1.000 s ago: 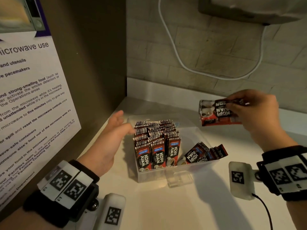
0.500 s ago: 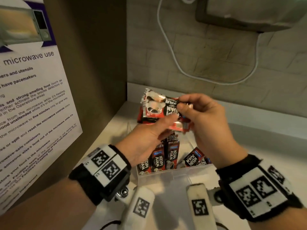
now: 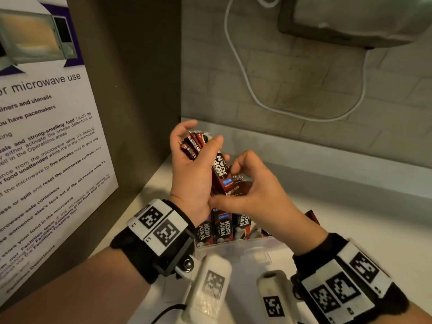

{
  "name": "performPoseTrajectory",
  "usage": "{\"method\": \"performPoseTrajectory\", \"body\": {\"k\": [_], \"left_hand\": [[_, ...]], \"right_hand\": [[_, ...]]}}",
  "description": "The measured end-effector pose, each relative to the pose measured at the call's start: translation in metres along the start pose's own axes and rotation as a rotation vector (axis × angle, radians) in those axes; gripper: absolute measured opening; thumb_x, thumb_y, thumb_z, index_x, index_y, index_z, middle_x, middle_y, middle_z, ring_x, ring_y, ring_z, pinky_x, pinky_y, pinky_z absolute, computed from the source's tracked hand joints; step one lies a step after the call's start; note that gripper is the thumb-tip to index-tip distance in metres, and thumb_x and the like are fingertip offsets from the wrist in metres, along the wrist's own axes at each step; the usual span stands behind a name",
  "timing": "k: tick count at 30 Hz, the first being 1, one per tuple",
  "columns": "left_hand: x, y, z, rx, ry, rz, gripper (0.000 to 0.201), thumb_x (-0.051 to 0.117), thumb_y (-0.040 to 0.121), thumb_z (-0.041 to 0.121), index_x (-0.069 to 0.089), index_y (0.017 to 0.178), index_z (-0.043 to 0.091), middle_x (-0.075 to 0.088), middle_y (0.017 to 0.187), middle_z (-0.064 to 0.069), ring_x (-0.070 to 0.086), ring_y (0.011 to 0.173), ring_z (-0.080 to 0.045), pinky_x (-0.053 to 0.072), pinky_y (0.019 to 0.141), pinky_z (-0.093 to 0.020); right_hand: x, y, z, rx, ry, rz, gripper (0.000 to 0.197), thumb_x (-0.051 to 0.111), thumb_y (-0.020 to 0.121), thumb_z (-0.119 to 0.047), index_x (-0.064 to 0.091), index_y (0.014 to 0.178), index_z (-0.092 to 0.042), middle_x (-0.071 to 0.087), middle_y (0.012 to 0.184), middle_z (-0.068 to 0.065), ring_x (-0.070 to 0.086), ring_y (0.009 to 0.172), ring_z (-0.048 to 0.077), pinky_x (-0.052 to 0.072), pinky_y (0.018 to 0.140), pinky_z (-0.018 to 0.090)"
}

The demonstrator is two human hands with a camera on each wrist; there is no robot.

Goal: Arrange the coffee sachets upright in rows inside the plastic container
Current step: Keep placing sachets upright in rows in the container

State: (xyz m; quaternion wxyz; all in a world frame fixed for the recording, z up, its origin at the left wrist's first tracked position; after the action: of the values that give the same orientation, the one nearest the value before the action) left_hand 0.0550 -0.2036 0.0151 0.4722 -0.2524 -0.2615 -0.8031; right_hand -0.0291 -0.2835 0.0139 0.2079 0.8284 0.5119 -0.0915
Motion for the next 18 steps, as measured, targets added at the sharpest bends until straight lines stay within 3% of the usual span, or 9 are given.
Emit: {"method": "performPoseTrajectory", "body": {"k": [3,6,9,12,14,16,18], "left_hand": [[0.001,-0.001,-0.003,-0.033,-0.017,-0.012,0.027,0.062,0.088,0.003,0.050,0.101,0.023,0.057,0.083,-0.008,0.062,0.063,-0.016,0.055,0.058,-0.031],[0.003,-0.002,-0.005,-0.064,-0.051,-0.035,0.030,0.061,0.088,0.001,0.050,0.104,0.023,0.058,0.085,-0.010,0.063,0.065,-0.019,0.056,0.062,-0.034],[0.001,0.000,-0.001,-0.047,-0.036,-0.047,0.029,0.058,0.090,0.000,0.052,0.105,0.024,0.061,0.079,-0.009,0.061,0.063,-0.020,0.054,0.060,-0.033],[-0.008,0.005,0.006,-0.042,-0.022,-0.037,0.021,0.058,0.091,0.003,0.055,0.098,0.022,0.062,0.081,-0.010,0.063,0.064,-0.019,0.054,0.058,-0.031],[-0.014,0.007,0.009,-0.042,-0.025,-0.010,0.017,0.059,0.092,0.006,0.054,0.096,0.021,0.063,0.082,-0.010,0.063,0.063,-0.019,0.054,0.057,-0.030],[-0.018,0.007,0.010,-0.040,-0.031,0.005,0.015,0.059,0.092,0.007,0.053,0.096,0.020,0.063,0.081,-0.010,0.063,0.063,-0.019,0.055,0.057,-0.030],[-0.020,0.005,0.008,-0.039,-0.024,0.016,0.015,0.059,0.092,0.007,0.053,0.096,0.020,0.063,0.081,-0.009,0.063,0.063,-0.019,0.054,0.057,-0.030]], "right_hand": [[-0.002,0.003,0.001,-0.039,-0.104,0.027,0.052,0.087,0.058,-0.018,0.041,0.082,-0.018,0.065,0.080,0.003,0.061,0.065,0.016,0.054,0.060,0.039],[-0.008,0.005,-0.003,-0.008,-0.068,-0.051,0.051,0.087,0.061,-0.010,0.041,0.082,-0.018,0.067,0.082,0.004,0.065,0.068,0.017,0.056,0.062,0.041],[-0.026,0.007,-0.004,0.056,-0.015,-0.111,0.048,0.085,0.057,-0.030,0.051,0.088,-0.017,0.068,0.083,0.006,0.063,0.070,0.011,0.051,0.066,0.034],[-0.067,0.014,0.008,0.133,-0.134,0.111,0.043,0.074,0.066,-0.044,0.058,0.094,-0.016,0.065,0.086,0.007,0.057,0.071,0.011,0.042,0.060,0.019],[-0.090,0.016,0.027,0.209,-0.395,0.148,0.030,0.071,0.079,-0.039,0.061,0.098,-0.019,0.060,0.089,0.003,0.054,0.073,0.013,0.042,0.061,0.022],[-0.098,0.014,0.054,0.328,-0.793,-0.041,0.029,0.069,0.082,-0.041,0.061,0.106,-0.028,0.055,0.102,0.004,0.055,0.084,0.018,0.046,0.075,0.028],[-0.095,0.009,0.078,0.447,-1.019,-0.243,0.038,0.067,0.080,-0.050,0.059,0.115,-0.040,0.048,0.109,0.004,0.056,0.091,0.024,0.048,0.086,0.033]]}}
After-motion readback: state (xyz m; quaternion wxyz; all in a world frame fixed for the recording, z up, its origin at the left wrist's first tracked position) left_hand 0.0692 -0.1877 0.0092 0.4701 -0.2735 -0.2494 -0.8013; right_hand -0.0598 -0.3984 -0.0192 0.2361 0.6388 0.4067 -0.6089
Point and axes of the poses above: each hand's wrist, its own y-axis towards the middle knuckle, its own x-axis out of the palm, z = x × y, the point moved 3 cm from there along y, towards the middle knuckle
